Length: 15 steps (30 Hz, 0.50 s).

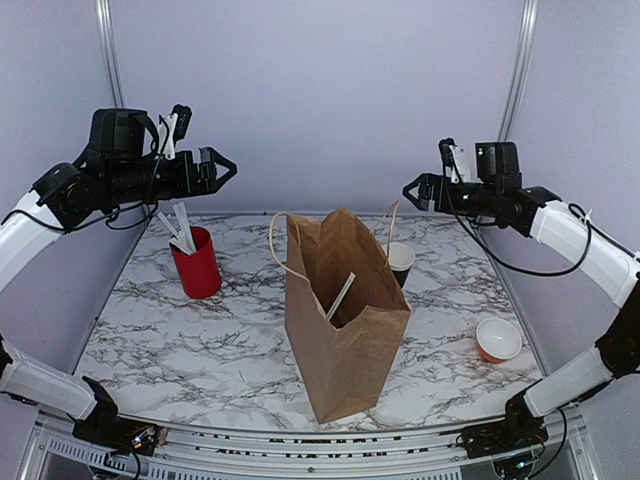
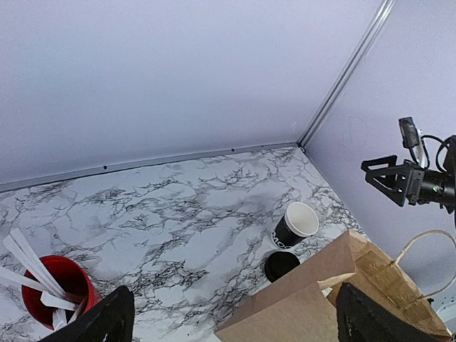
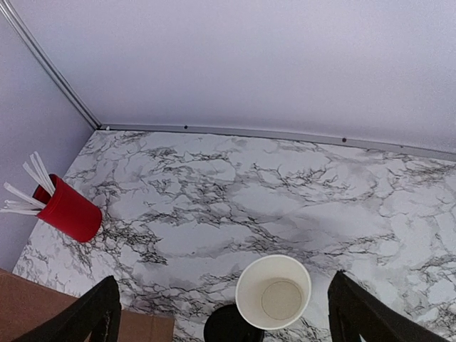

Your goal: Pack the takeout coffee

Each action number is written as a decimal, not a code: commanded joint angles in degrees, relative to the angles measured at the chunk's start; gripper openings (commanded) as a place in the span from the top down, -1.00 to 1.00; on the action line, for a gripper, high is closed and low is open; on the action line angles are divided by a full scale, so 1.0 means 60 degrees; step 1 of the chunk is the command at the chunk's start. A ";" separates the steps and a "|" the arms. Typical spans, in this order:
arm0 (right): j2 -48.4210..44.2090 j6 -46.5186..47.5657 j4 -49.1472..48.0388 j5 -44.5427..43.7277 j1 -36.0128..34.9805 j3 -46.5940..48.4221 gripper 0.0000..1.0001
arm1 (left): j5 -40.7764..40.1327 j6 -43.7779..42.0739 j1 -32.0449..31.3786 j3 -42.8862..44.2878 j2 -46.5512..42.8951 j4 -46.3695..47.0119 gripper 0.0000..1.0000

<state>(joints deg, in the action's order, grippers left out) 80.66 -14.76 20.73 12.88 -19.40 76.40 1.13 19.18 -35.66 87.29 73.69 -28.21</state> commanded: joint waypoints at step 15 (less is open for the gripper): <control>-0.3002 0.0902 -0.4728 -0.3047 -0.0033 -0.5554 -0.99 | -0.3348 0.1292 0.0073 -0.5943 -0.2672 0.3124 -0.98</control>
<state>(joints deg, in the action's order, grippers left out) 68.01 -13.47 3.44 -1.26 -19.40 51.07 -15.07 23.62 -35.46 56.49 59.88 -14.63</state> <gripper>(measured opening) 0.997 0.992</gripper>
